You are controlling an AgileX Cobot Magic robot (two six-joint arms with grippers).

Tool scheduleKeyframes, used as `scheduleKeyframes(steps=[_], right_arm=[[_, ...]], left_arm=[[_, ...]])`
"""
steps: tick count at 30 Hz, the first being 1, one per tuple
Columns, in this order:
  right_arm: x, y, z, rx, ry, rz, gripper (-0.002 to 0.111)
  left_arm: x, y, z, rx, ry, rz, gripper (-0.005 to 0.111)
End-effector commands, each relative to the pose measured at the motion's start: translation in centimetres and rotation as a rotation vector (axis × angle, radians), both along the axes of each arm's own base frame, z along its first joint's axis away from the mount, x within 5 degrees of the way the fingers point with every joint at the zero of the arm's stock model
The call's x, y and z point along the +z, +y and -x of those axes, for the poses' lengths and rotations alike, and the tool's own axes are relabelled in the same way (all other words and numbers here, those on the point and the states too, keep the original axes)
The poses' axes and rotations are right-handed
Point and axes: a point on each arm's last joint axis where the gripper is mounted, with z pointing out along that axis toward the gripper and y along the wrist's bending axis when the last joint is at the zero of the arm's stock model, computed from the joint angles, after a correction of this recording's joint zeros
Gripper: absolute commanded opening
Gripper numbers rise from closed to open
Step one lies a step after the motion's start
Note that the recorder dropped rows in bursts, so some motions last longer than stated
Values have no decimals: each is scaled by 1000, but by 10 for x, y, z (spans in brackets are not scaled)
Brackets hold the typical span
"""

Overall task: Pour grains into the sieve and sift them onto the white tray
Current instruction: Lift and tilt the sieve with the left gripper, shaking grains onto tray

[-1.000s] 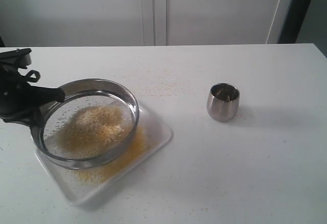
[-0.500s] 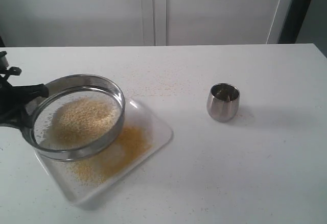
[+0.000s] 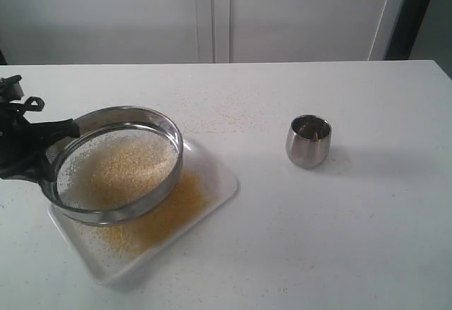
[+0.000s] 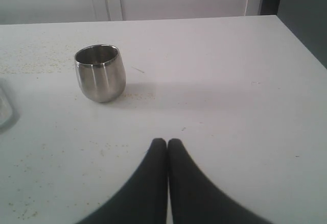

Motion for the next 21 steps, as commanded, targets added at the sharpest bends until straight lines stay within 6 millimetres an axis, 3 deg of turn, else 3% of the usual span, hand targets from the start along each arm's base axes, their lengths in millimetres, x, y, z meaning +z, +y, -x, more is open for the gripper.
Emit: scheduleKeyframes(steps=[1,4,6,11,15,17,21], right_arm=[[-1,0,0,-6,-7,0,0],[-1,0,0,-6,-7,0,0],[-1,0,0,-6,-7,0,0],[-1,0,0,-6,-7,0,0],[-1,0,0,-6,-7,0,0],[-1,0,0,-6,-7,0,0],[-1,0,0,-6,-7,0,0]], left_arm=[[5,-21,6,-190,-46,-45,0],[4,-1,1,0,-30,-84,0],[3,2,2,116,12,-36,0],[4,-25,7,-169,-42,-78,0],[-1,-7,0,45,-10,-57,0],[-1,-11,3,104,33,3,0],[0,-34,7,-200,-35,-48,0]])
